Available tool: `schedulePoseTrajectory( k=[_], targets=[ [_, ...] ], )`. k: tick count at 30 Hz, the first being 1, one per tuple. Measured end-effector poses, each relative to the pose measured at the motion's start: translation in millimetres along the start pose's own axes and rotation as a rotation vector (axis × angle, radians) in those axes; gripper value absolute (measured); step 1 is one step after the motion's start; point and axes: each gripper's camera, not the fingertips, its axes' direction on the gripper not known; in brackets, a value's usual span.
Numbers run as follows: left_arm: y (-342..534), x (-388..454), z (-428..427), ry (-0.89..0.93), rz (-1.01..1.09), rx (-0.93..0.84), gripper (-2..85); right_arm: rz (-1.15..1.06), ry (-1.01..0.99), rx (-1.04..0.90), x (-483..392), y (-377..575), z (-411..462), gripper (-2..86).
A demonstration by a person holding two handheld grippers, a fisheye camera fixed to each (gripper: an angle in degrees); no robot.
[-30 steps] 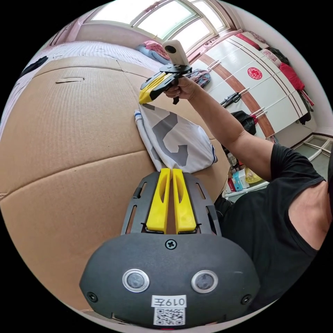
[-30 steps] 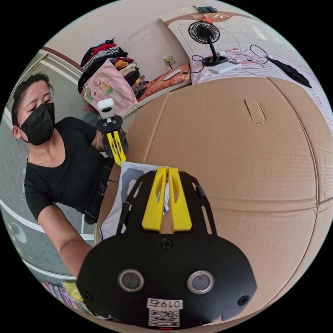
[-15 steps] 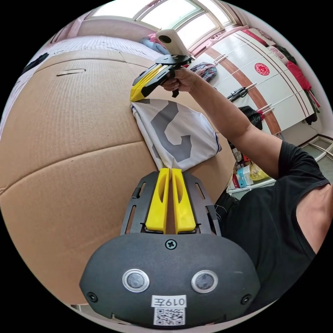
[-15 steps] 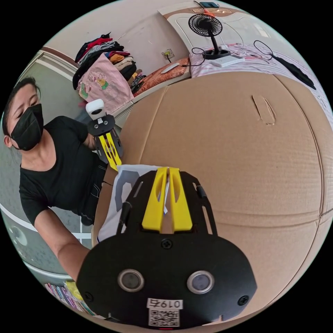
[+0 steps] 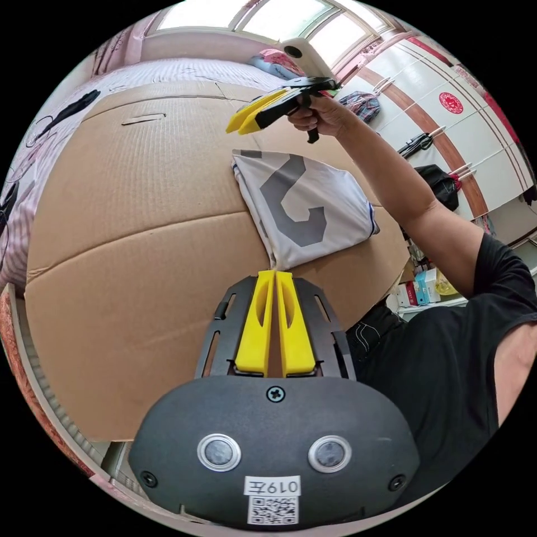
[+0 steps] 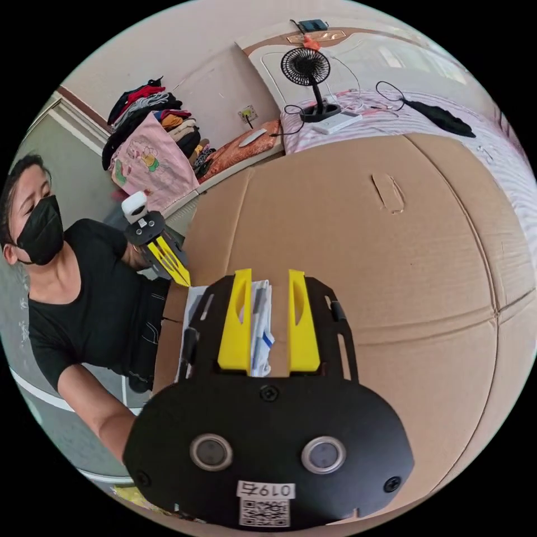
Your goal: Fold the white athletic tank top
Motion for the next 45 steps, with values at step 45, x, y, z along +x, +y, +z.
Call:
schedulePoseTrajectory(
  k=[45],
  targets=[
    [-87.2,221.6,43.1,-0.519,0.305,-0.065,0.9,0.445,0.774,0.315,-448.1,469.1,198.8,2.8]
  ],
)
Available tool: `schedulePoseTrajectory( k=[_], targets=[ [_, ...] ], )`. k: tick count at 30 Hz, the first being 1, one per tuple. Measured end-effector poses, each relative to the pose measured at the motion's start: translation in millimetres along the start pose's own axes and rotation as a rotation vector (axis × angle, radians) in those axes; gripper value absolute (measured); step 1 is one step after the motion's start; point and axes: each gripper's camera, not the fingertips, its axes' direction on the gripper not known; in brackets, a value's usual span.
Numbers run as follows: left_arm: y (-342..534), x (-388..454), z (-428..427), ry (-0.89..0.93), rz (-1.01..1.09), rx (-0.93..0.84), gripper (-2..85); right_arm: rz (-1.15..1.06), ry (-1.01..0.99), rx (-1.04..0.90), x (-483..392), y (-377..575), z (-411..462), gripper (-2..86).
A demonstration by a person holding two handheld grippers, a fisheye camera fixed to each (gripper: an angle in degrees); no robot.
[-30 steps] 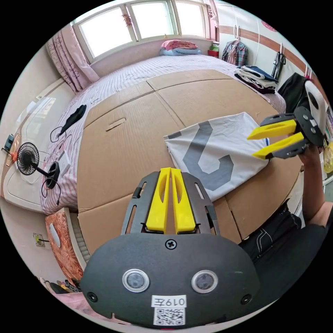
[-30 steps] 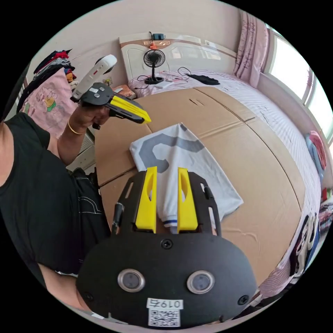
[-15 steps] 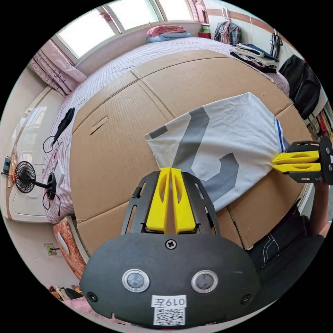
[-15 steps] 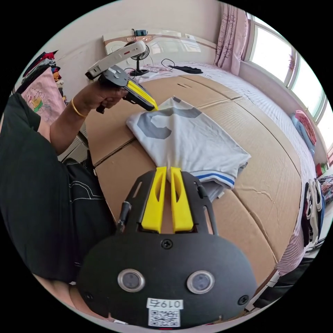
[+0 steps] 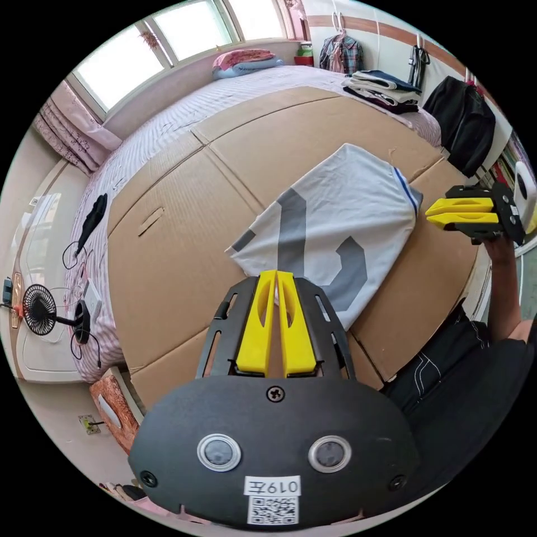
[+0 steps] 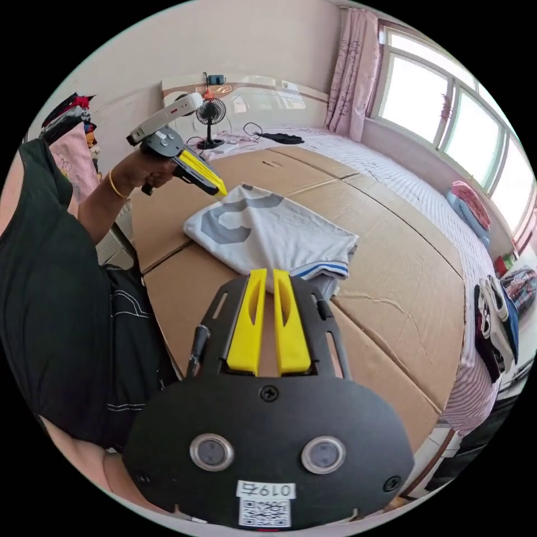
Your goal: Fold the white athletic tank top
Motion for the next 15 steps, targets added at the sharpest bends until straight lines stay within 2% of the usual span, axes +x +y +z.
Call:
schedulePoseTrajectory(
  k=[3,5,8,10,15],
  targets=[
    [-19.7,-0.4,-26.6,0.055,0.099,0.151,0.9,0.146,-0.021,0.063,38.3,33.0,-20.2,4.6],
    [-45.8,9.9,-36.0,0.151,0.243,0.241,0.8,0.238,-0.104,0.103,71.8,56.1,-27.9,6.7],
    [-84.1,27.1,-33.9,0.286,0.398,0.285,0.8,0.314,-0.251,0.078,109.9,71.2,-20.5,9.2],
    [-105.9,38.7,-29.4,0.336,0.482,0.273,0.8,0.329,-0.267,0.037,127.0,73.1,-13.5,9.7],
    [-142.9,61.3,-20.8,0.307,0.661,0.267,0.8,0.244,-0.272,-0.01,166.3,67.2,-7.0,9.9]
  ],
)
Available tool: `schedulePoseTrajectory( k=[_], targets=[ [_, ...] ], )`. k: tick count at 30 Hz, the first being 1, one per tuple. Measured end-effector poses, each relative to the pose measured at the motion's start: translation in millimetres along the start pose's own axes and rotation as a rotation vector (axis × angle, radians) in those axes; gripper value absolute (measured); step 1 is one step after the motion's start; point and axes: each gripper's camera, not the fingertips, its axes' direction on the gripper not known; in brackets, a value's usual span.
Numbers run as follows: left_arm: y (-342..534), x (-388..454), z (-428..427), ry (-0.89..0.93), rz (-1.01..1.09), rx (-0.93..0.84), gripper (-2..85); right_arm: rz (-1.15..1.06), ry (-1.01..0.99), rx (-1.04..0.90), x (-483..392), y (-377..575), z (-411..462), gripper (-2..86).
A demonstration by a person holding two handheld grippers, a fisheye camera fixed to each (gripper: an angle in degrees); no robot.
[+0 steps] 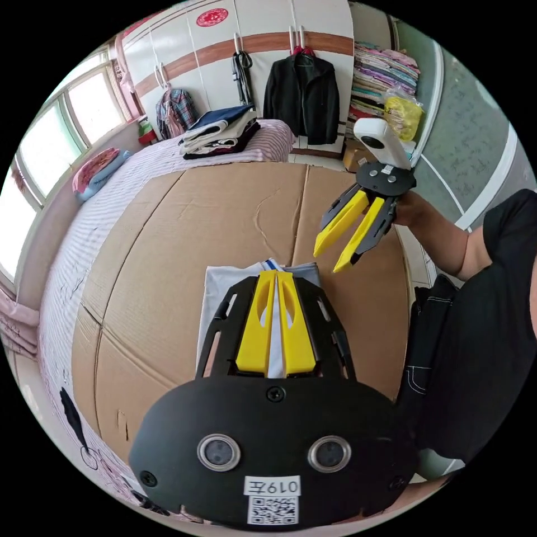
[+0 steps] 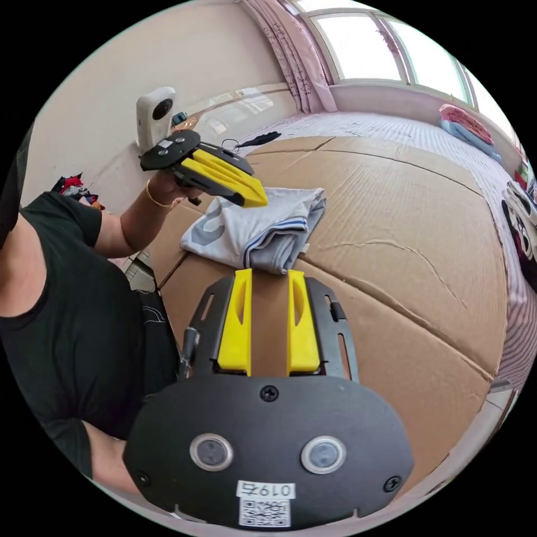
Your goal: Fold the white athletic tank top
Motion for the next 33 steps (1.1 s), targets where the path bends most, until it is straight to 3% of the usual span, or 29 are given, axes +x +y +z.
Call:
schedulePoseTrajectory(
  k=[4,10,17,27,33],
  targets=[
    [-10.2,-25.7,21.1,0.024,-0.008,-0.082,0.8,-0.086,-0.057,-0.107,38.3,-22.7,-1.1,9.9],
    [-4.1,-44.9,11.5,0.126,0.019,0.033,0.8,-0.125,-0.18,-0.105,92.7,-54.4,-14.7,9.1],
    [-7.7,-60.1,12.9,0.171,0.069,0.04,0.8,-0.139,-0.28,-0.165,145.2,-93.7,-17.8,8.5],
    [-8.5,-74.2,11.6,0.148,0.021,0.019,0.7,-0.218,-0.33,-0.24,200.7,-154.0,-26.2,7.3],
    [-8.5,-80.0,15.1,0.108,0.004,-0.025,0.7,-0.288,-0.374,-0.301,239.1,-200.9,-36.8,1.3]
  ],
)
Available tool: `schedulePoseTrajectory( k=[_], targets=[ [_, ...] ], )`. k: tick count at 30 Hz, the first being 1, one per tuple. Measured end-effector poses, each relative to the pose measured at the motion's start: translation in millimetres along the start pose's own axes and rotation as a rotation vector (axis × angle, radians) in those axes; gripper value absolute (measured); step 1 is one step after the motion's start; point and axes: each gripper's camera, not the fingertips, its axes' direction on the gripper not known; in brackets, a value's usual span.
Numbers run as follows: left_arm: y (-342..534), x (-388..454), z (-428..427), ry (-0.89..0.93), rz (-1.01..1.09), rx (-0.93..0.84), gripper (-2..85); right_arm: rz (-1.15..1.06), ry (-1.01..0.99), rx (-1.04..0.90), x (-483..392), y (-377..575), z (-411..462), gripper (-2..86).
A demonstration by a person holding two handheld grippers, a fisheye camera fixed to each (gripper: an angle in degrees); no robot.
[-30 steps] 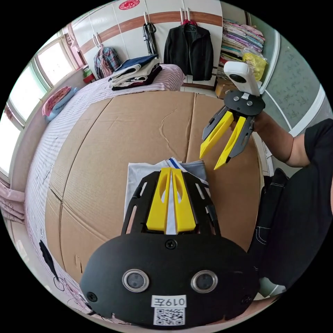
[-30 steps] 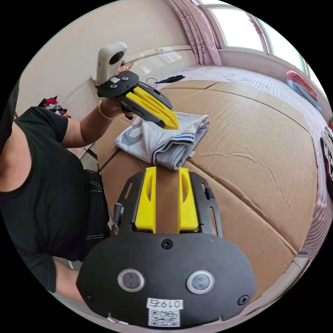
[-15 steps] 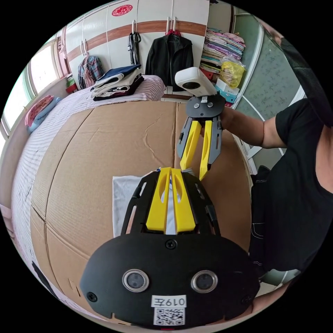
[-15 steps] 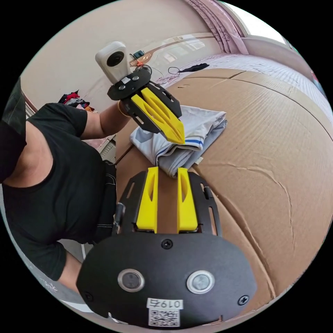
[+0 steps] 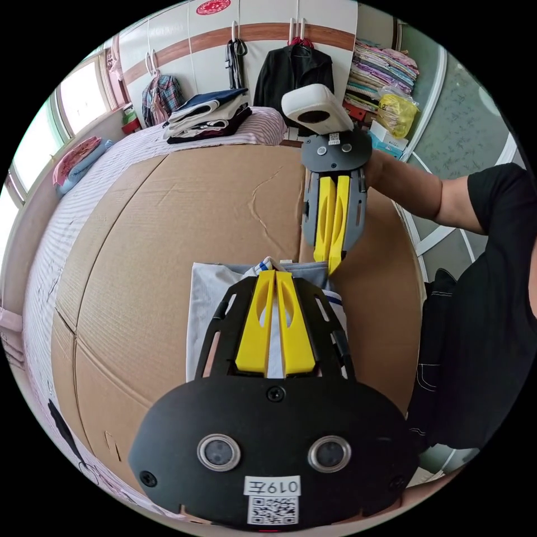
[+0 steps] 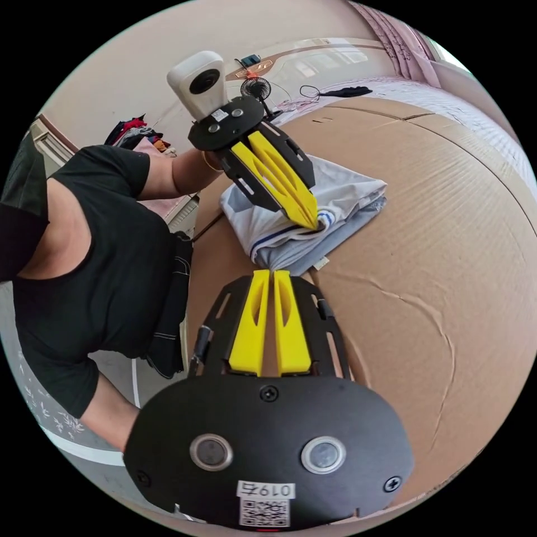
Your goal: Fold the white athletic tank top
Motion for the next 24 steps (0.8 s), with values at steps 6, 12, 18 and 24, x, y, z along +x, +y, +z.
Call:
schedulePoseTrajectory(
  k=[6,12,18,24],
  targets=[
    [-6.8,7.3,1.2,-0.028,0.014,0.007,0.8,-0.024,-0.181,-0.111,50.9,-35.8,-46.4,0.1],
    [-12.1,12.4,0.0,-0.051,0.018,0.009,0.6,-0.009,-0.184,-0.215,77.2,-60.9,-58.7,1.6],
    [-11.8,11.5,-37.7,-0.046,-0.012,0.173,0.7,0.056,-0.225,-0.037,98.2,-52.9,-96.8,4.8],
    [-19.5,4.4,-34.2,-0.037,-0.037,0.133,0.7,0.12,-0.272,-0.003,118.5,-60.1,-108.5,3.6]
  ],
)
